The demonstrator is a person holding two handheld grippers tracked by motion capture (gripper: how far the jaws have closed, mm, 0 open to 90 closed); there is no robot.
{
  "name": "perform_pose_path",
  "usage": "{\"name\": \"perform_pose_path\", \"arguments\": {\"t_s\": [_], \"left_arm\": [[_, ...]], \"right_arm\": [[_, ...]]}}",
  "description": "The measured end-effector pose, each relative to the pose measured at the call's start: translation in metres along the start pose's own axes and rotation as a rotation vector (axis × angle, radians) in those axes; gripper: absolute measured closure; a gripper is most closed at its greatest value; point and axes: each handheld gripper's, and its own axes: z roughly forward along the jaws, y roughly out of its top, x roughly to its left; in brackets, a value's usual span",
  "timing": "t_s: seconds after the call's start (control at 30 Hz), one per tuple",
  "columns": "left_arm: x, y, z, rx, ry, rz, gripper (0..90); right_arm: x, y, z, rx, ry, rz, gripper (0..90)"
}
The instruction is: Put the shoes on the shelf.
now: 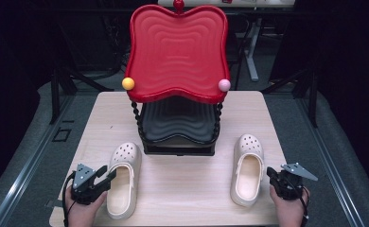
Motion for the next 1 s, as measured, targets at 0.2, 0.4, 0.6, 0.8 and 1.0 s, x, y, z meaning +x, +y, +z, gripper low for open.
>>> {"name": "perform_pose_path", "arguments": {"t_s": [0.2, 0.4, 0.6, 0.8, 1.0], "left_arm": [[0.000, 0.000, 0.000, 0.001, 0.002, -0.001, 57.7], [0.001, 0.000, 0.000, 0.000, 0.004, -0.005, 56.7], [0.001, -0.001, 0.001, 0.004, 0.006, -0.003, 56.5], [0.002, -0.001, 0.001, 0.002, 0.005, -0.005, 56.3], [0.002, -0.001, 0.001, 0.005, 0.003, -0.009, 56.0]], "right_arm": [[0.011, 0.009, -0.019, -0.148, 0.020, -0.015, 89.9], [0.019, 0.014, -0.006, -0.112, 0.035, -0.048, 90.0], [0.019, 0.014, -0.006, -0.113, 0.022, -0.053, 83.7], [0.026, 0.012, -0.009, -0.117, -0.006, -0.084, 71.3], [0.034, 0.008, 0.001, -0.081, -0.058, -0.117, 66.1]]}}
